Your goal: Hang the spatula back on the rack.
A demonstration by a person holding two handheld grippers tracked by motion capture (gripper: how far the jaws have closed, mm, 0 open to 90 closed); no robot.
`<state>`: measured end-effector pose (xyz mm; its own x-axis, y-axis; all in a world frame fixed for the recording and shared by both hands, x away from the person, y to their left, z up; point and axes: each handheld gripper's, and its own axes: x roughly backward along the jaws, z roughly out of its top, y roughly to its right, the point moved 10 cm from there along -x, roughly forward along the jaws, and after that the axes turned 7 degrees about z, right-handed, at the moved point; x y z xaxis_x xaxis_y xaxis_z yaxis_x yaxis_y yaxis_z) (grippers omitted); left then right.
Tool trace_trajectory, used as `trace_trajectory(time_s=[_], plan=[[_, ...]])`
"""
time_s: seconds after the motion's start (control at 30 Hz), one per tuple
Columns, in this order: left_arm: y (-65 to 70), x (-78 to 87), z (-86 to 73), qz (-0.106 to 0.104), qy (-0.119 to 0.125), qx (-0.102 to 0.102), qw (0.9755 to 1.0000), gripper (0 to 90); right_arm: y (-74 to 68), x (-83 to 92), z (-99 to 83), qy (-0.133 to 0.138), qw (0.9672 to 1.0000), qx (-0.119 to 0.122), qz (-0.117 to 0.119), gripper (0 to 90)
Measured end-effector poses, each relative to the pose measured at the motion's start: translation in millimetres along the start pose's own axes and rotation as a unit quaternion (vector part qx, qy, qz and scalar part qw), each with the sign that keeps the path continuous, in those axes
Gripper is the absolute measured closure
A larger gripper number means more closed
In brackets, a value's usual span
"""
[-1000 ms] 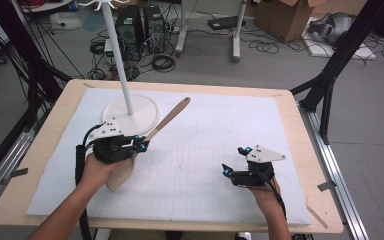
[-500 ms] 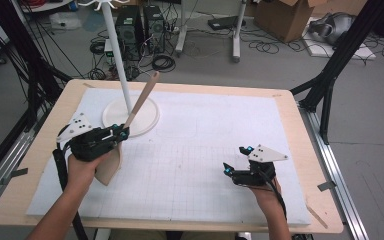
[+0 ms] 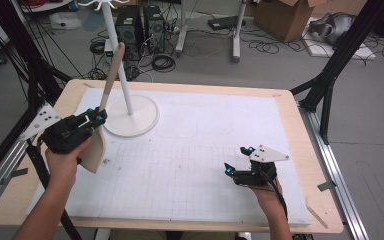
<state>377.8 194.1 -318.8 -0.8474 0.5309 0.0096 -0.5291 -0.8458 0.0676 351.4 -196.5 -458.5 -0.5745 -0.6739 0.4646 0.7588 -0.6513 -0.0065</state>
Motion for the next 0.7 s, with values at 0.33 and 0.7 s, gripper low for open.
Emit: trace_trajectory(time_s=[0.33,0.7], plan=[[-25.3,8.1,42.0,0.047,0.048,-0.005,0.9977,78.1,-0.5,-0.8,1.7,0.001,1.0000,0.000,0.002,19.7],[-35.1,-4.8,55.5,0.073,0.047,-0.017,0.9961,78.1,-0.9,-1.7,2.3,0.001,1.0000,0.000,0.006,19.6]])
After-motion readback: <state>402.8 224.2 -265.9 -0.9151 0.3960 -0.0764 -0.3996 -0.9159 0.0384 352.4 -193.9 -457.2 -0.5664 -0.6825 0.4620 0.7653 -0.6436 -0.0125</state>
